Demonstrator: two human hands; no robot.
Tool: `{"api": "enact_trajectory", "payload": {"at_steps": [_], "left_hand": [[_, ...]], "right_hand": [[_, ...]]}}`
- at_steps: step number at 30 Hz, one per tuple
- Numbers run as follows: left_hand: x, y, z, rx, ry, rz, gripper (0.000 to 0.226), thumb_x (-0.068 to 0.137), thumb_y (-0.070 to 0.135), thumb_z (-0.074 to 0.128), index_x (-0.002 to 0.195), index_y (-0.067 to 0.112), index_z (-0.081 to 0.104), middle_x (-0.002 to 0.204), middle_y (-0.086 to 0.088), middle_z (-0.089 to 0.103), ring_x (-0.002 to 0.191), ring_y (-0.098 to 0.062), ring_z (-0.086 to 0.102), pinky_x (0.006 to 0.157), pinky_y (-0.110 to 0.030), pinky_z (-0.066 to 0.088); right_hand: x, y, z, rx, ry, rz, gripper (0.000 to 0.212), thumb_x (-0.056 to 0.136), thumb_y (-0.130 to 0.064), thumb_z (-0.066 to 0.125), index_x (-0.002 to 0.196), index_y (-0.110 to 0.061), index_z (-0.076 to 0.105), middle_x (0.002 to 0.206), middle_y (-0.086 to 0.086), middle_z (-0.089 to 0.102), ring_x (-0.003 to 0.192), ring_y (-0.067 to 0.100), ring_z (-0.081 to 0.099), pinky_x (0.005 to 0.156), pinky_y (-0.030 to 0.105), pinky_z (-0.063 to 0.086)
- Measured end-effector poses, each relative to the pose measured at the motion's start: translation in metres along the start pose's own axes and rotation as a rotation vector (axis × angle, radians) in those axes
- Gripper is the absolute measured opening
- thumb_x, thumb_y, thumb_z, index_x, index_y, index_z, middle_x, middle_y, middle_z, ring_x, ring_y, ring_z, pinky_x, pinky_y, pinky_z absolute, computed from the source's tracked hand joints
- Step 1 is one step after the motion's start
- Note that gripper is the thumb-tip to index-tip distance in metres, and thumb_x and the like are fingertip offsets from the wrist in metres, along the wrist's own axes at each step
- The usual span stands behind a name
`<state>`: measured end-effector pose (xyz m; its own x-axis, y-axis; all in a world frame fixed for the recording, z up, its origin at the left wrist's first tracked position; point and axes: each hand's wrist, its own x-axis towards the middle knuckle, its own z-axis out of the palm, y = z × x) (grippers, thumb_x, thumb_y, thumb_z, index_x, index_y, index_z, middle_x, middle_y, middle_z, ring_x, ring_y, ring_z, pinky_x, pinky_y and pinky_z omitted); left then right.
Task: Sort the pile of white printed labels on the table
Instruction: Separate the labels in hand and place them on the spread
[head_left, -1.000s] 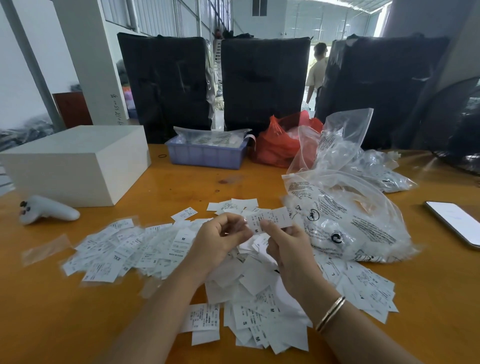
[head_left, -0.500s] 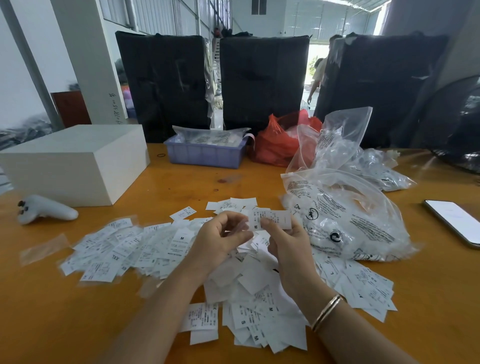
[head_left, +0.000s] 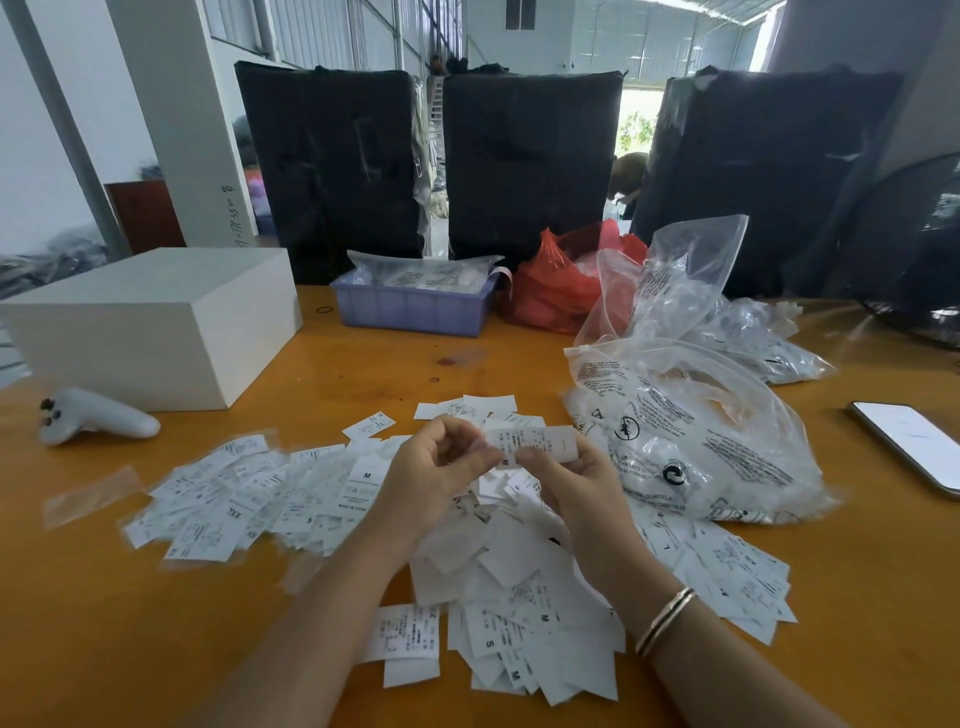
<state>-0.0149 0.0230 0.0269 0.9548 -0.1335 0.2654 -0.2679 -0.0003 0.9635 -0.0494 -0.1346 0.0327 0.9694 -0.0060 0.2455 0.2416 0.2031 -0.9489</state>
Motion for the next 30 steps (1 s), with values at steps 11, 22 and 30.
{"api": "enact_trajectory", "payload": {"at_steps": [11,22,30], "left_hand": [[0.0,0.002,0.0,0.082,-0.055,-0.053,0.029,0.064,0.04,0.075,0.081,0.018,0.073,0.073,0.006,0.073,0.068,-0.005,0.067,0.065,-0.015,0.051],[-0.001,0.003,0.002,0.104,-0.039,-0.118,0.016,0.077,0.032,0.072,0.088,0.021,0.072,0.081,0.006,0.075,0.076,-0.01,0.071,0.072,-0.025,0.054],[-0.002,0.004,0.006,0.027,-0.08,-0.158,0.011,0.083,0.015,0.071,0.094,0.013,0.069,0.086,0.006,0.076,0.073,-0.016,0.073,0.058,-0.018,0.055]], "right_hand": [[0.005,0.003,-0.006,-0.236,0.045,-0.019,0.006,0.083,-0.019,0.07,0.078,-0.02,0.069,0.074,0.0,0.072,0.066,0.011,0.063,0.058,0.019,0.047],[0.003,0.006,0.002,-0.209,0.106,-0.023,0.016,0.087,-0.026,0.066,0.075,-0.014,0.066,0.061,0.001,0.061,0.05,0.002,0.048,0.05,0.013,0.038],[0.004,0.011,0.0,-0.132,0.205,-0.068,0.006,0.087,-0.012,0.065,0.081,-0.009,0.064,0.075,0.003,0.071,0.073,0.011,0.068,0.064,0.015,0.051]]}}
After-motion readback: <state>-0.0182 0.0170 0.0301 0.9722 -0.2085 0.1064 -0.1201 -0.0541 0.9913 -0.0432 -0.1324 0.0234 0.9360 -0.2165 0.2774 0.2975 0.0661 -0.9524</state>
